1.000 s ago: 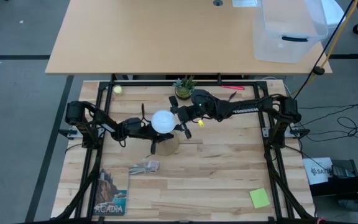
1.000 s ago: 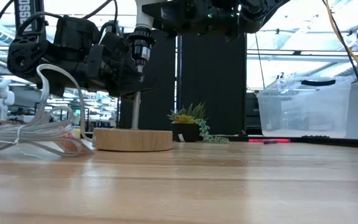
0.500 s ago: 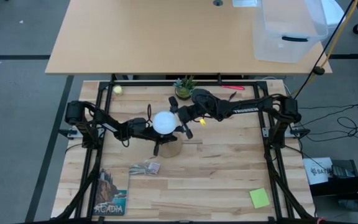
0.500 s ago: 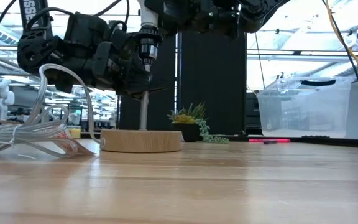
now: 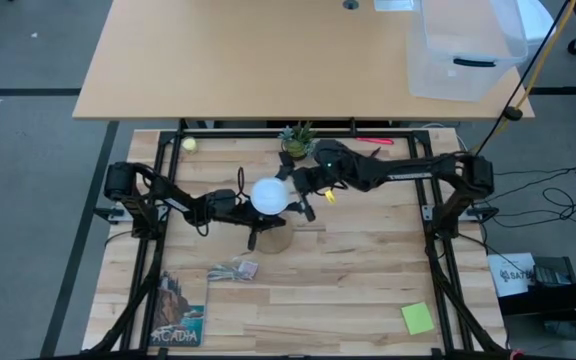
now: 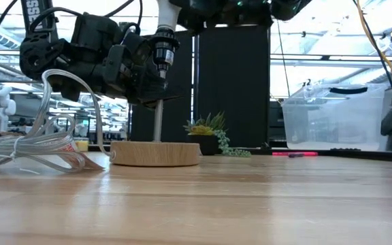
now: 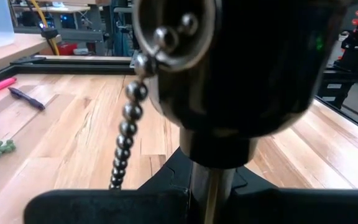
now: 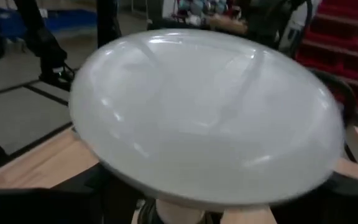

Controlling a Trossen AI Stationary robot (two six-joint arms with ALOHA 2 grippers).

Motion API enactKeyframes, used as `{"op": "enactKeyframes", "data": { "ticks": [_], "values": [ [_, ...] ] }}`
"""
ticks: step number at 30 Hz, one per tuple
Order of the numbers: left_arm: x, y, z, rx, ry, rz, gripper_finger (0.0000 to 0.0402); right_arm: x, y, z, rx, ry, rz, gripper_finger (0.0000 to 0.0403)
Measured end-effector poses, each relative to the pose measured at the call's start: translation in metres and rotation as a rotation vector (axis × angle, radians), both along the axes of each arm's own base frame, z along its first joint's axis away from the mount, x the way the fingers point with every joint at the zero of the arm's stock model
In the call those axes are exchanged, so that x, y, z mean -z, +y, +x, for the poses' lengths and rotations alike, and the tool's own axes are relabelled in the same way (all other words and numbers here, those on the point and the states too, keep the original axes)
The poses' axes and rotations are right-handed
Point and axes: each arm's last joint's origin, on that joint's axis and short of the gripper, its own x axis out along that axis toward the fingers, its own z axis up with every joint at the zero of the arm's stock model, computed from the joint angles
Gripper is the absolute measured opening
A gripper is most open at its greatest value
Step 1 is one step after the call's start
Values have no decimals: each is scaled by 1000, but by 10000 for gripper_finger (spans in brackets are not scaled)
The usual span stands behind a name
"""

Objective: Screw lightbulb
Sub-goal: Remove the lightbulb from the lamp

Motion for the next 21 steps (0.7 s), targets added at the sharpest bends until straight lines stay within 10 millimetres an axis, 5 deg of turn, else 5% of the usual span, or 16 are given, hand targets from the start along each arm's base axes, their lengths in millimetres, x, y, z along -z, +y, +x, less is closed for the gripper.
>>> {"op": "enactKeyframes", "data": {
  "ticks": [8,21],
  "values": [
    [0,0,0,0,-7,24,22,-22,23,-24,133,93,-52,284],
    [-1,1,0,-33,-15,29,22,-13,80,-26,456,213,-29,284]
  ]
}}
